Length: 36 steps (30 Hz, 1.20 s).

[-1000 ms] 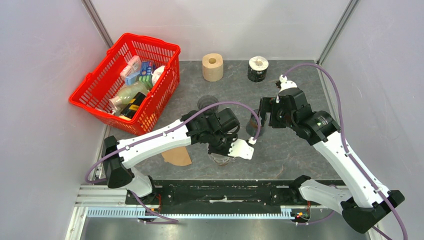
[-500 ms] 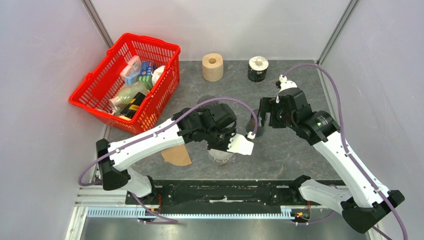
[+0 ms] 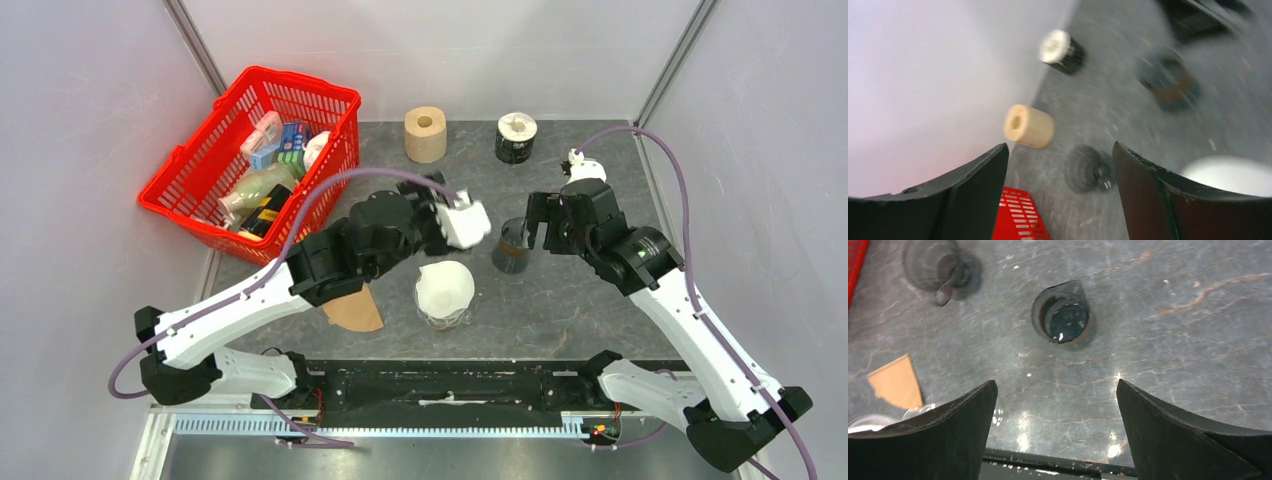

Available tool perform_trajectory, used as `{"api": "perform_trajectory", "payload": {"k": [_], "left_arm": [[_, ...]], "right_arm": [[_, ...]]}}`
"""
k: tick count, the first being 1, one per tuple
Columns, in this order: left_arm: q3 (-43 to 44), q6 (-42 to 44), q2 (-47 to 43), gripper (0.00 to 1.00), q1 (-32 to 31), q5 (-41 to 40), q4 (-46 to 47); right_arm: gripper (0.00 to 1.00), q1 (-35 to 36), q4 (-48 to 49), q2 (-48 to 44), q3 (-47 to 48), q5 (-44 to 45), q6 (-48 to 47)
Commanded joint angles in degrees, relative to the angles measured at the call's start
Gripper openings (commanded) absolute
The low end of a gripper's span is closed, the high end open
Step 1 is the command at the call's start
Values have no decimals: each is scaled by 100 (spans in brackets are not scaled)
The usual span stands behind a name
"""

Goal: Place the coffee filter in the dripper

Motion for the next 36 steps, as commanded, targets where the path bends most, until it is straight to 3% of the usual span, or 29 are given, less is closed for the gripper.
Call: {"api": "perform_trajectory", "payload": {"k": [1,4,8,11,22,31,36], "left_arm": [[339,-1493,174,85,172,-2690,2869],[729,-3064,470,86,764,-3424,2496],[1221,-5581,716,87,2248,-2381,637],[1053,-6333,742,88,2750,-2106,79],[-278,-7862,521,90,3240,-1229,-795],[-1127,-8130,732,91,3603,-222,-37],[-1066,-8132,1294,91,3808,275,491]], "right_arm": [[97,-13,504,-105,-296,1498,351],[97,-16,604,0,-441,2411,707],[97,-33,929,177,-493,2703,676],[97,-97,1147,365,-468,2621,590],[97,-658,1554,1054,-184,1302,398],[97,-726,1775,1289,-114,663,183],[97,-734,1952,1301,-217,558,193]]}}
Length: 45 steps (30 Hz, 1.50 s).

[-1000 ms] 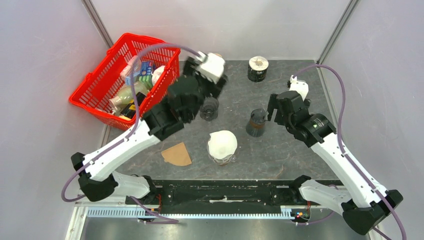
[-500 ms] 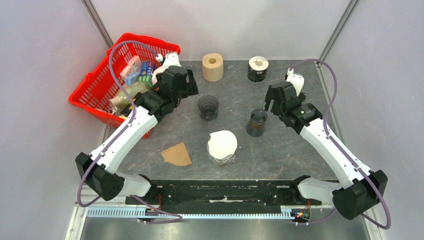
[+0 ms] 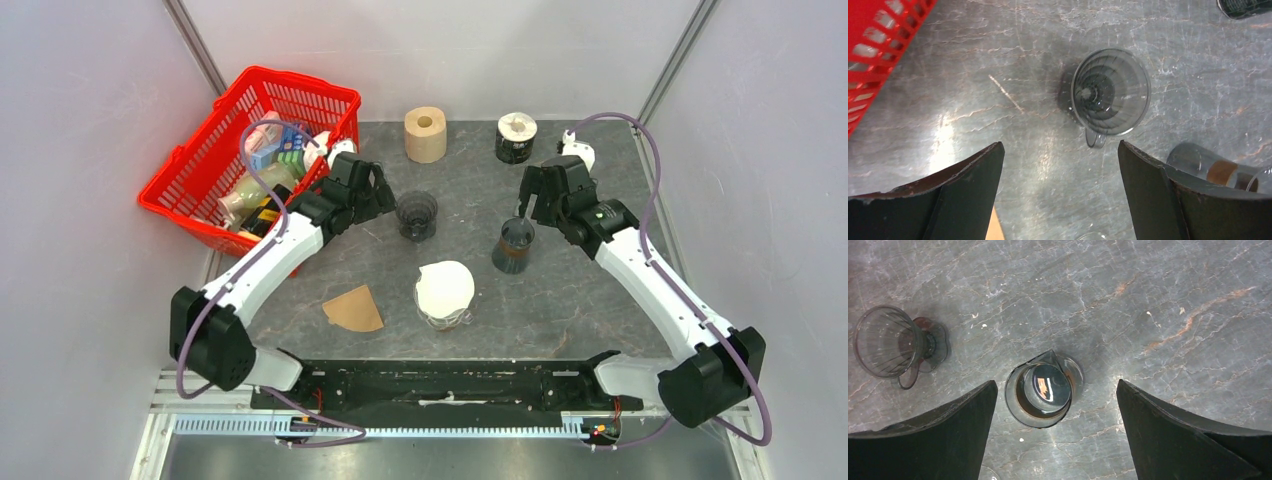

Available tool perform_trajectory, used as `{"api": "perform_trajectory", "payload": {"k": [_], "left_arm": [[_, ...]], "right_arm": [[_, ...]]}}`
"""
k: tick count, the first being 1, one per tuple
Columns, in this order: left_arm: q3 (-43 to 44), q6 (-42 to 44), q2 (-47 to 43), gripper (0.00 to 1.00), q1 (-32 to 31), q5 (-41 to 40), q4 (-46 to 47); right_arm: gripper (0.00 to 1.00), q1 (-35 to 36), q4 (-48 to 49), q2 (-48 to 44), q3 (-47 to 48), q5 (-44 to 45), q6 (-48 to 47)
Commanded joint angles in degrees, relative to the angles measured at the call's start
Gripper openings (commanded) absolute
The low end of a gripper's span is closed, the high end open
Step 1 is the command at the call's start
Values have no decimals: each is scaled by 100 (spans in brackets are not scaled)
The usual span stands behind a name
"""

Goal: Place the coffee filter in the dripper

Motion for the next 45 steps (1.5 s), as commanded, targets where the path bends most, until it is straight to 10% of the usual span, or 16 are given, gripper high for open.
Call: {"api": "perform_trajectory", "payload": {"k": [1,24,33,45], "left_arm": [[142,-276,515,91,174,591,805],[1263,263,2693,55,262,746,847],[1566,467,2888,3,291,890,754],[1645,704,2100,2,287,1445,1143]], "right_arm": [[97,-30,444,12,128,-280,-82],[97,-46,608,385,357,-629,-38],[97,-123,567,-230,-159,-135,18],[97,-593,74,-1042,-543,269,267]]}}
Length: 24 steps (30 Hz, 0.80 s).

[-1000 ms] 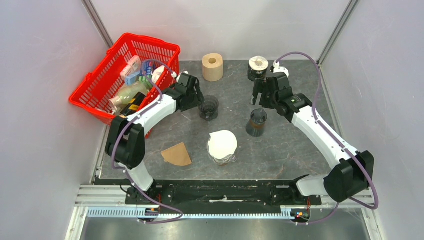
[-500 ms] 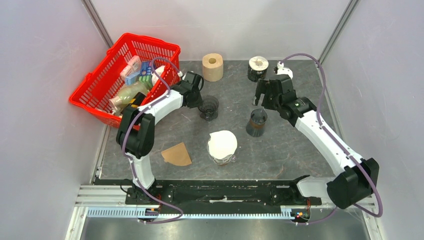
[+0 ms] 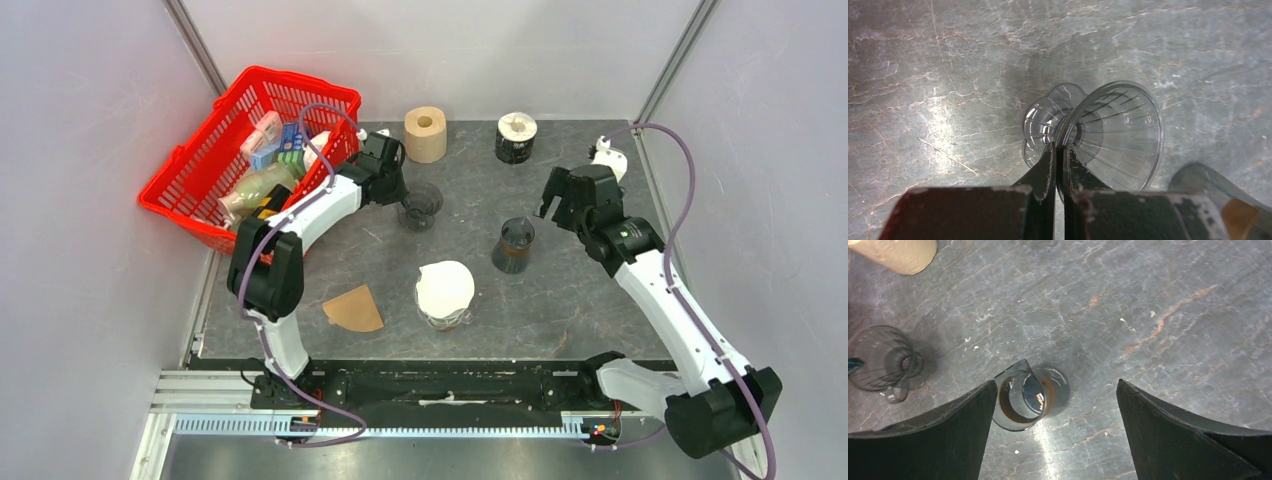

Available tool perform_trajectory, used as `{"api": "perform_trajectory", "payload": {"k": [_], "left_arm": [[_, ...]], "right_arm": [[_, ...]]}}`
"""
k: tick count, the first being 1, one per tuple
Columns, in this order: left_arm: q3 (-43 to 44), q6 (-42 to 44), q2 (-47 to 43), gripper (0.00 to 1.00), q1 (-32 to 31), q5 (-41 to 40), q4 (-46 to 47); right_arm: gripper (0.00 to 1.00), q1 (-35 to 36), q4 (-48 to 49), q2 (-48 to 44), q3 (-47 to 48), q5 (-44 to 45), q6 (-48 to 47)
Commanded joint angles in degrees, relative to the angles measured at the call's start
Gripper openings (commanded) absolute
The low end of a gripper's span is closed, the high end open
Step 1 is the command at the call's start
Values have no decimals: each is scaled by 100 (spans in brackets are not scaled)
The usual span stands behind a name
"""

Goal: Place the coffee filter in the dripper

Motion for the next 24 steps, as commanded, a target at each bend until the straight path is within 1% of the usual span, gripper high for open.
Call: {"api": "perform_trajectory", "payload": {"k": [1,8,12,19,24], "left_arm": [[226,240,-669,2,13,435,446],[482,322,-970,2,-59,766,484],[733,419,-1053,2,-205,1116,455],[1632,990,-890,2,-1015,1110,-256],[2567,1232,-303,2,-1543,1210,-944]], "right_arm": [[97,-220,-248,-362,-105,254,227],[97,-563,-488,-700,-210,254,324],[97,-735,-602,-877,-287,255,328],[97,-828,-671,-1270,-501,470,283],[97,-824,-730,-1480,-575,755,265]]}}
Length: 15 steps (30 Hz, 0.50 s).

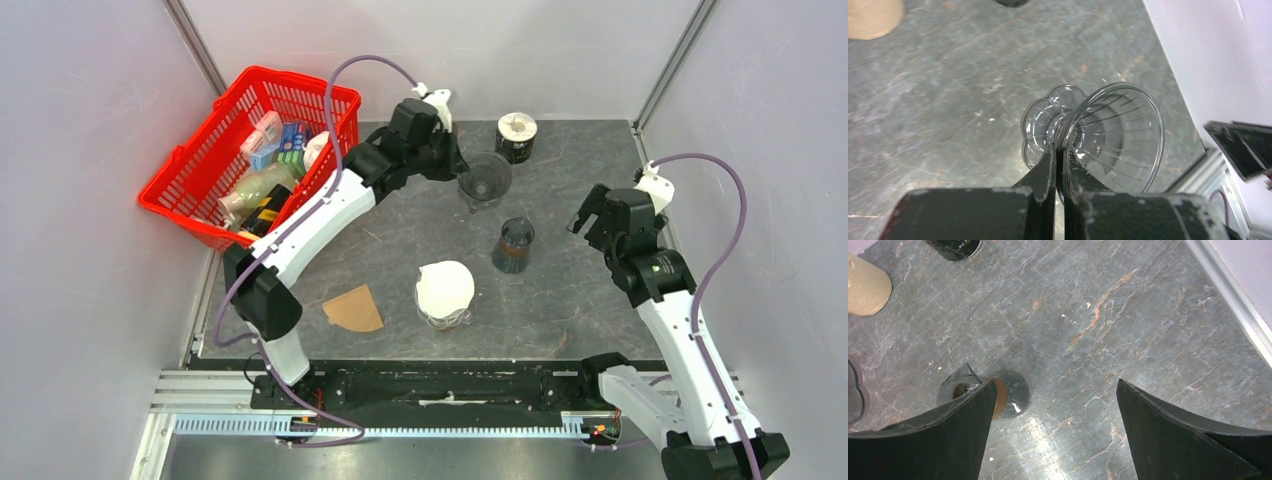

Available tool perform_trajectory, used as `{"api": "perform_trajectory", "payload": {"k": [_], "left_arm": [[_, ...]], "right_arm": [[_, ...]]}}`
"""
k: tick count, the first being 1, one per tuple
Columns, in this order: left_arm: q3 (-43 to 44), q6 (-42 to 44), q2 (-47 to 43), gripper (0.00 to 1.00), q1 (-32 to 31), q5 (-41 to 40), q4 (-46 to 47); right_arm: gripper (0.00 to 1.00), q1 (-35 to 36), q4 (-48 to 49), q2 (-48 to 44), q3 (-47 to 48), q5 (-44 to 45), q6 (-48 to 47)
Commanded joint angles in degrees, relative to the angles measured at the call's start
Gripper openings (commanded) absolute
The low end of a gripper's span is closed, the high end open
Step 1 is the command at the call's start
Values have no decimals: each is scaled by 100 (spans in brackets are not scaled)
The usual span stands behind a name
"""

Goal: Place the coffee filter in the dripper

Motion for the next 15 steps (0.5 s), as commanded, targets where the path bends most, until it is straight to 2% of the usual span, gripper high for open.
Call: {"api": "perform_trajectory", "payload": {"k": [1,10,15], "left_arm": [[928,459,470,2,-375,268,-560],[2393,249,1636,2,-701,641,-1400],[2897,109,2083,2,-784,770,-1824]], "right_arm": [[97,-22,9,-236,-78,392,19],[97,-21,-27,-340,-116,515,-26],[97,-21,-30,-324,-129,545,-29]]}}
